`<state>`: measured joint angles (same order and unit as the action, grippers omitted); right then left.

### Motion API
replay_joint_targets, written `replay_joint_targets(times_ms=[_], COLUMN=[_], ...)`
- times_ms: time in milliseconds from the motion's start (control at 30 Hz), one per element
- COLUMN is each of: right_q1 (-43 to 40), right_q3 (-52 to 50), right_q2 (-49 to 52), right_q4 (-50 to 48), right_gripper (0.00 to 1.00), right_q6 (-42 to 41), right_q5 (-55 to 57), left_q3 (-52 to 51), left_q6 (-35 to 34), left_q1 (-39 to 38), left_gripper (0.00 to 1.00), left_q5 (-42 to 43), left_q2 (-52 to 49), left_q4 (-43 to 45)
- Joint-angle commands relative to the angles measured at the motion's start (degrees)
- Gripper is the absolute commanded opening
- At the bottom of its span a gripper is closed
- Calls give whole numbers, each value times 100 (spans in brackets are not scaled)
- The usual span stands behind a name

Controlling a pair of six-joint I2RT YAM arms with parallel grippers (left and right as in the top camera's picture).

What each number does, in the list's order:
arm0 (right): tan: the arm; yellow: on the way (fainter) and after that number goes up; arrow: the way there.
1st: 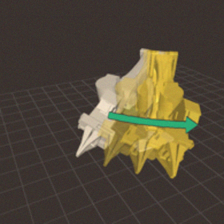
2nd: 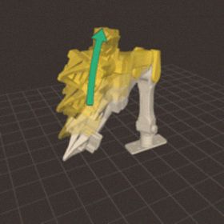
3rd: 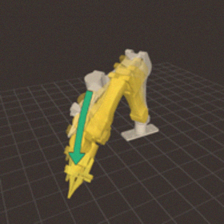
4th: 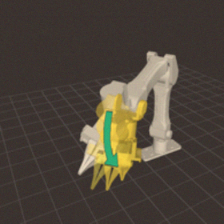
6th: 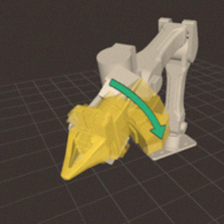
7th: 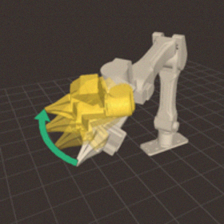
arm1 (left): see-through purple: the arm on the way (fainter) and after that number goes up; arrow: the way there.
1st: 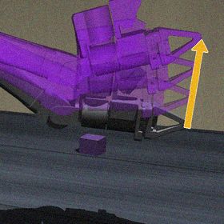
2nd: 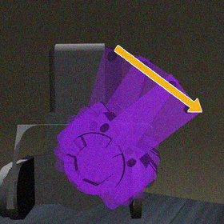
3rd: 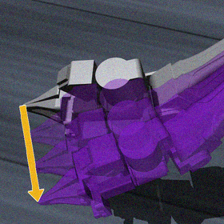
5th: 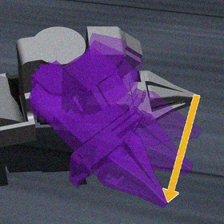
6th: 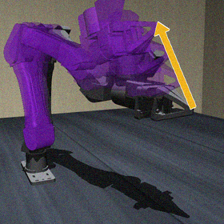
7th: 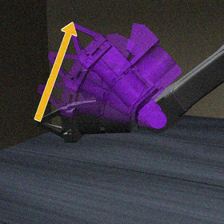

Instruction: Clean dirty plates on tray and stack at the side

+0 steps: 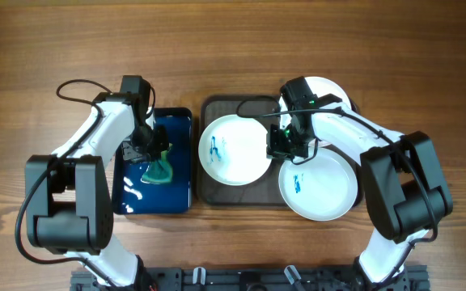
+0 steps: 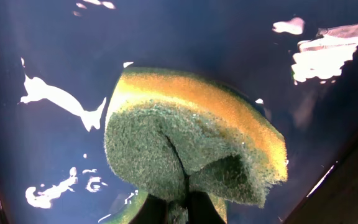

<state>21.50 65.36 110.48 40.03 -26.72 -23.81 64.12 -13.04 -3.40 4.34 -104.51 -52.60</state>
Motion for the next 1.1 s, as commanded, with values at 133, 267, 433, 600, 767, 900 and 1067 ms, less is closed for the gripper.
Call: replay_joint_targets(times_ms=[133,267,433,600,767,900,1067], right_q1=[20,20,20,20,20,20,20], right_q3=[-101,-101,-101,-101,-101,-101,-101], right_q2=[120,118,120,120,120,120,120], right_q4=[96,94,85,90,92,96,96], right_gripper=[4,4,4,4,4,4,4], right_q6=[116,125,129,153,155,153,153], right_q5=[131,133,133,133,133,133,133], left_q3=[31,31,31,31,31,31,31], left_q6=[-310,-396,-658,-739,-741,-848,-852], left_q1=[-337,-767,-1582,-2363,-2715,-2736,-2736], left_gripper=[4,4,4,4,4,4,4], left_q5=[-772,-1462,-3263,-5062,-5727,-5807,-5818], left_q2=[1132,1843,2256,2243,2243,2243,2243], left_q4=[55,-9,-149,-76,-76,-76,-74])
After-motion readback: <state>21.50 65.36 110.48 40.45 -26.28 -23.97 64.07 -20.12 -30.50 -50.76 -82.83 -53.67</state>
